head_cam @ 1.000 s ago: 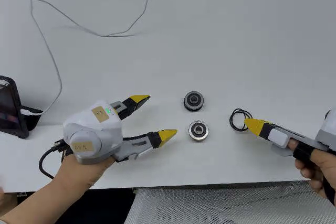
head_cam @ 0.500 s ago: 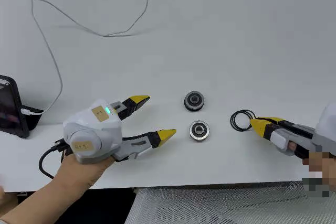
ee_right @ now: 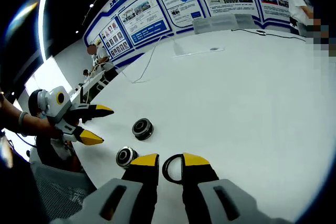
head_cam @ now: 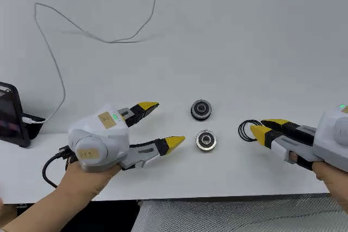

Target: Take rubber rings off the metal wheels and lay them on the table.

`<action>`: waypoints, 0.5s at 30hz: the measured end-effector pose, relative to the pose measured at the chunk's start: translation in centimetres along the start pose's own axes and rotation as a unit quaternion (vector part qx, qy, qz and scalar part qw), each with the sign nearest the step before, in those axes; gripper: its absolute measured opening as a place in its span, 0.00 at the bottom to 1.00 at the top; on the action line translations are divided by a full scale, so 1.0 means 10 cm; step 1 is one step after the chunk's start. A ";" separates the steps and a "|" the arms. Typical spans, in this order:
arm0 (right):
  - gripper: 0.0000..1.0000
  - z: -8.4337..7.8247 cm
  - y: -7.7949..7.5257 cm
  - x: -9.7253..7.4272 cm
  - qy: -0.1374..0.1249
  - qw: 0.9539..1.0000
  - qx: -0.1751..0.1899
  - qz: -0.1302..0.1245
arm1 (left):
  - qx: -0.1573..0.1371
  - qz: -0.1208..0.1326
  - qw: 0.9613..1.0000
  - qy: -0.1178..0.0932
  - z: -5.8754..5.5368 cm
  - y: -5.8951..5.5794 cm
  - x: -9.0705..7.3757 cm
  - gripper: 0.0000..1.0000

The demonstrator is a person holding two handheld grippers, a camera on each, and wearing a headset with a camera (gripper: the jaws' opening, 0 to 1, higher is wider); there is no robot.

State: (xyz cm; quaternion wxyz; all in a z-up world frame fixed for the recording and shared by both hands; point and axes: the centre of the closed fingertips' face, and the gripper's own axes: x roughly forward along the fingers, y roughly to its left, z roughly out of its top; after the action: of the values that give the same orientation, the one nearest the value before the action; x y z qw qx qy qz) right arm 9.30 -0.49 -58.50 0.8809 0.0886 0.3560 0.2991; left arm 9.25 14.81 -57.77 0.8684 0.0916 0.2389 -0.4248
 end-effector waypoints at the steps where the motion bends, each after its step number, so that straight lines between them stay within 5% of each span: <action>1: 0.18 0.01 0.02 0.02 -0.001 1.000 0.002 0.004 | 0.000 -0.001 1.000 0.000 0.01 0.00 0.01 0.55; 15: 0.16 0.11 0.28 0.28 -0.005 0.999 0.013 0.037 | 0.013 -0.015 1.000 -0.005 0.12 -0.04 0.16 0.51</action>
State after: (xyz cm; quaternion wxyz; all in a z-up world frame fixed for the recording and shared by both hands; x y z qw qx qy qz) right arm 10.36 3.49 -58.29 0.8698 0.1152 0.3517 0.3262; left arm 10.17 13.00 -57.46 0.8621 0.0968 0.2301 -0.4410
